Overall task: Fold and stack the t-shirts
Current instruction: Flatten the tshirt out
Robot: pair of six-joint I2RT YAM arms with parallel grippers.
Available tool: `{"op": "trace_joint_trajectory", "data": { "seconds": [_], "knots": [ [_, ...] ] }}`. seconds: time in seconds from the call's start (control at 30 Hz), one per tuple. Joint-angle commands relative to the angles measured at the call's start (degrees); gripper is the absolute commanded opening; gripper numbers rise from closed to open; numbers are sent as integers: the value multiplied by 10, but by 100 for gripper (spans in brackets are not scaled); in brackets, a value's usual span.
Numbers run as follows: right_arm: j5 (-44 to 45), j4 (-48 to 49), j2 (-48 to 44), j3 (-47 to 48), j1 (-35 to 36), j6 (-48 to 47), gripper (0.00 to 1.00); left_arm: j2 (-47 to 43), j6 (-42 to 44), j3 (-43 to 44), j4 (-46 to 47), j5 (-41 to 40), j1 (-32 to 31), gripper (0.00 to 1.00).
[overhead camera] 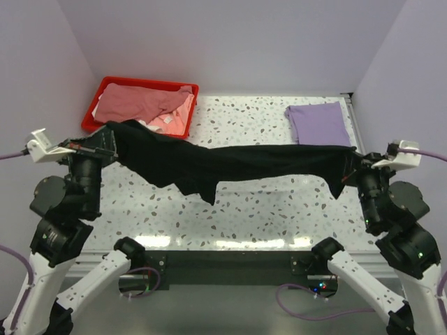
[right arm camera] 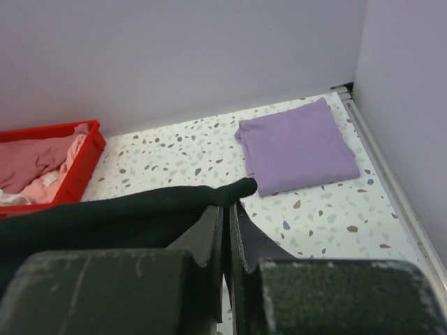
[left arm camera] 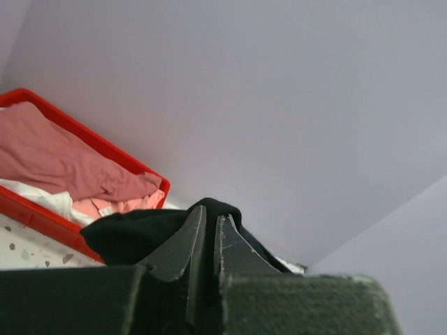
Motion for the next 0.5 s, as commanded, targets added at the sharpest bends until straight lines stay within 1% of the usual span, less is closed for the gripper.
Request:
{"op": "trace_joint_trajectory", "data": {
  "seconds": [0.0, 0.1, 0.23, 0.3, 0.4, 0.43, 0.47],
  "knots": [
    [-9, -40, -35, 21, 0, 21, 1, -13, 5, 50, -25, -103, 4, 0],
    [-29, -68, -50, 22, 0, 39, 1, -13, -14, 63, -69, -175, 5, 0],
    [-76, -90, -61, 15, 0, 68, 1, -7, -35, 51, -85, -198, 5, 0],
    [-87, -90, -60, -10, 0, 80, 1, 6, -40, 31, -84, -210, 5, 0],
    [-73, -88, -49, -51, 0, 95, 2, 47, -58, 9, -108, -232, 5, 0],
    [-53, -81, -45, -64, 0, 111, 2, 61, -75, 5, -118, -238, 5, 0],
    [-45, -76, -33, -91, 0, 117, 2, 91, -88, -7, -128, -247, 5, 0]
  ]
}}
